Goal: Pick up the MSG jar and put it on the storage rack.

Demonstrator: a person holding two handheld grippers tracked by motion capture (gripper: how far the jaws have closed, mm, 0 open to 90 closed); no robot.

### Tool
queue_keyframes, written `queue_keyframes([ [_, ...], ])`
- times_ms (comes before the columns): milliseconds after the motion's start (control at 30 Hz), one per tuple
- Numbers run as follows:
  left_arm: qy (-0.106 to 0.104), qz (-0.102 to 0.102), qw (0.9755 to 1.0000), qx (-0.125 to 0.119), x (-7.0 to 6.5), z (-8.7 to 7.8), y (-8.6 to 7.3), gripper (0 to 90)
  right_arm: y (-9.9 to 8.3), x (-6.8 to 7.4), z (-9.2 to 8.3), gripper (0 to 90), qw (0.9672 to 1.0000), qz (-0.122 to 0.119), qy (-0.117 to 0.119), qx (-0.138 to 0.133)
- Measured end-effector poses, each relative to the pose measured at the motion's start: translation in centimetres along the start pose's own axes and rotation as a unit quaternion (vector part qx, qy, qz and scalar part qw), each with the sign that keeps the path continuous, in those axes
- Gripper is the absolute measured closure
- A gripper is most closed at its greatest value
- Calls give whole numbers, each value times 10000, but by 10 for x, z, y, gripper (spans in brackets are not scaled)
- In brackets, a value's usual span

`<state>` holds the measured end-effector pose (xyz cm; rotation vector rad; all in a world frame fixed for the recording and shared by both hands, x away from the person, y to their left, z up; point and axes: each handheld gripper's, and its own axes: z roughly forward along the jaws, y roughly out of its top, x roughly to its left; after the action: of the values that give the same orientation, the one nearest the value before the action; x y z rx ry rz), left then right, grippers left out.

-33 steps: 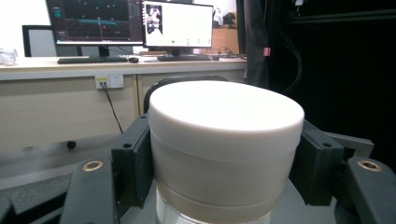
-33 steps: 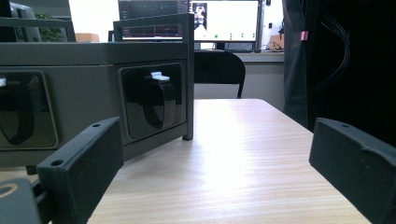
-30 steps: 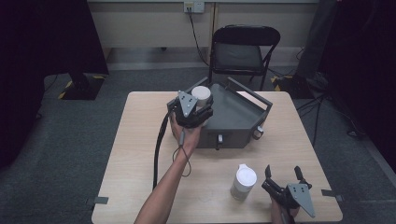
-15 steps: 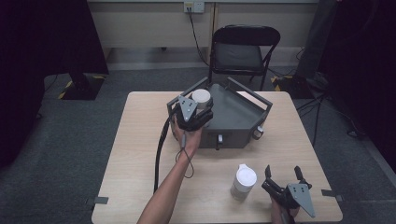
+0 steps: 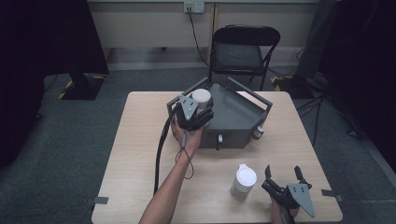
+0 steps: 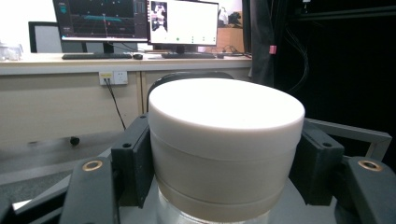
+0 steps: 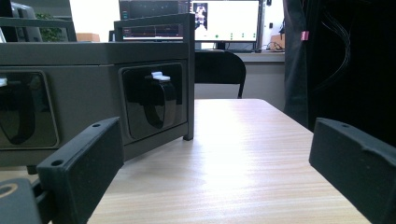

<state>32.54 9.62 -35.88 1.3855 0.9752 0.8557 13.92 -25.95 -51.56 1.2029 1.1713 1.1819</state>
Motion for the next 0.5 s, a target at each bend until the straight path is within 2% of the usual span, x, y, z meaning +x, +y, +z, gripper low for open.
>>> queue_keyframes([
  [133, 39, -96, 9999, 33, 0, 1, 2, 310, 0, 0, 0, 20, 10000, 0, -1, 1],
  [200, 142, -139, 9998, -26, -2, 0, 0, 179, 0, 0, 0, 20, 10000, 0, -2, 0],
  [300, 247, -64, 9997, -46, -3, -3, -2, 85, 0, 0, 0, 20, 10000, -1, -1, 0],
  [400, 133, -200, 9997, 9, 1, -6, 0, 15, 0, 0, 0, 20, 10000, -4, -2, 0],
  [467, 68, -164, 9998, -25, 2, -9, -1, 0, 0, 0, 0, 20, 10000, -2, -11, 1],
  [500, 103, -85, 9999, -20, 0, -11, -1, 0, 0, 0, 0, 20, 10000, 0, -11, 2],
])
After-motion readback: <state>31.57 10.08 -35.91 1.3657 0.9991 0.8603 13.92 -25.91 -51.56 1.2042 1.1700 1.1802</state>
